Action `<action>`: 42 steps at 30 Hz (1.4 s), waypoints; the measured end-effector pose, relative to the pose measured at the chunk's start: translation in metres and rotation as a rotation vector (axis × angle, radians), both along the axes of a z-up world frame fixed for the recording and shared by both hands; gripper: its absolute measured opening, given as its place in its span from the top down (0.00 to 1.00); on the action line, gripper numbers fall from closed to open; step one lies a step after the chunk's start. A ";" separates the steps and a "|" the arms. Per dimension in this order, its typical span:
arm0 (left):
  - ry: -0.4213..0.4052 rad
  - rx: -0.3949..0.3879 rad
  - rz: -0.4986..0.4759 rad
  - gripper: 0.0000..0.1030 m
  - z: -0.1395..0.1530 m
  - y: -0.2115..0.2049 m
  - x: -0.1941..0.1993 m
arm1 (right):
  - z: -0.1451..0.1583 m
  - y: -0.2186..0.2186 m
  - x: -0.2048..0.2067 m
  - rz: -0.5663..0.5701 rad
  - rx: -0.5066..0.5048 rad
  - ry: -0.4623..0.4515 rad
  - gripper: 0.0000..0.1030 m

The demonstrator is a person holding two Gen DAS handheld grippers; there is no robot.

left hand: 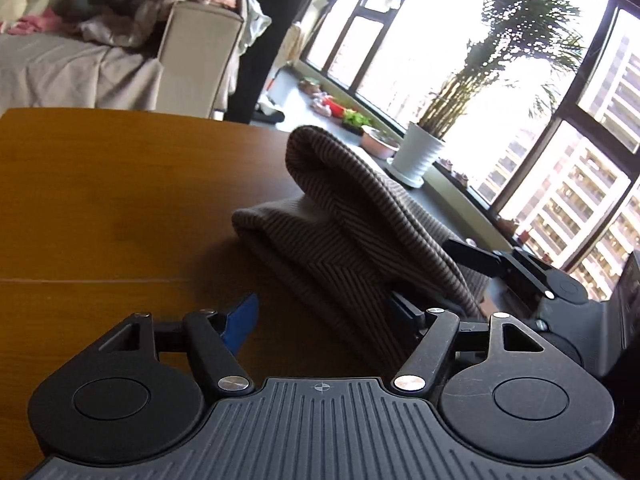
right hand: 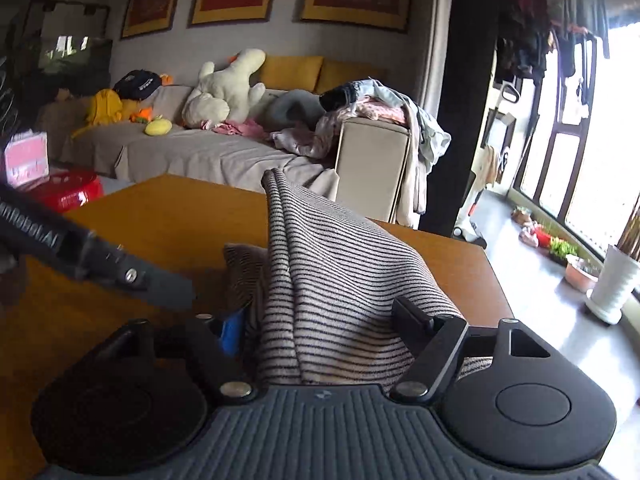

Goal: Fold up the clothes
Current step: 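Release the sweater with the right gripper while the left gripper holds the fold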

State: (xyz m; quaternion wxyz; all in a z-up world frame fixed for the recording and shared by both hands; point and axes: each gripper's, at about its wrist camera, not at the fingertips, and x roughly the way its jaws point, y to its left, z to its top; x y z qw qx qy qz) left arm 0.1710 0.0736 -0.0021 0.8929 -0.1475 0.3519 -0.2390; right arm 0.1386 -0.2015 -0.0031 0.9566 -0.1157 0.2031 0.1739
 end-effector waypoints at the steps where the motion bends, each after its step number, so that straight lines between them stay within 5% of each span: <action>1: 0.011 -0.025 -0.020 0.36 -0.002 0.000 0.001 | 0.001 0.000 0.001 -0.003 -0.036 -0.011 0.53; 2: 0.026 -0.049 -0.038 0.42 -0.006 -0.002 0.005 | 0.005 -0.002 0.002 0.001 -0.044 -0.013 0.78; 9: 0.077 -0.124 -0.121 0.53 -0.024 -0.019 0.026 | 0.055 -0.024 -0.004 0.136 0.201 0.106 0.79; 15: 0.066 -0.094 -0.124 0.57 -0.030 -0.013 0.027 | 0.024 -0.014 0.012 0.161 0.236 0.237 0.78; 18: 0.059 -0.051 -0.108 0.58 -0.026 -0.003 0.021 | 0.017 -0.008 0.010 0.137 0.203 0.212 0.76; 19: 0.059 -0.035 -0.095 0.50 -0.023 0.003 0.017 | 0.015 -0.001 0.005 0.131 0.159 0.182 0.74; 22: 0.005 0.038 -0.009 0.45 -0.009 0.025 0.010 | 0.004 0.031 -0.020 0.125 -0.022 0.068 0.63; 24: -0.031 0.040 0.060 0.45 0.007 0.043 0.008 | -0.007 0.051 -0.034 0.130 -0.116 0.021 0.40; 29: -0.201 -0.038 0.005 0.45 0.063 0.033 0.006 | -0.027 0.086 -0.050 0.136 -0.297 -0.084 0.36; 34: -0.189 -0.015 -0.132 0.42 0.067 -0.021 0.035 | -0.001 0.057 -0.044 0.193 -0.096 0.001 0.25; 36: -0.127 0.049 -0.110 0.45 0.047 -0.031 0.055 | 0.018 0.029 -0.045 0.207 0.057 0.027 0.00; 39: -0.065 0.093 -0.053 0.46 0.016 -0.023 0.076 | 0.035 0.000 -0.043 0.168 0.156 0.011 0.00; 42: -0.066 0.087 -0.050 0.44 0.011 -0.017 0.078 | 0.032 -0.005 -0.032 0.091 0.145 0.024 0.00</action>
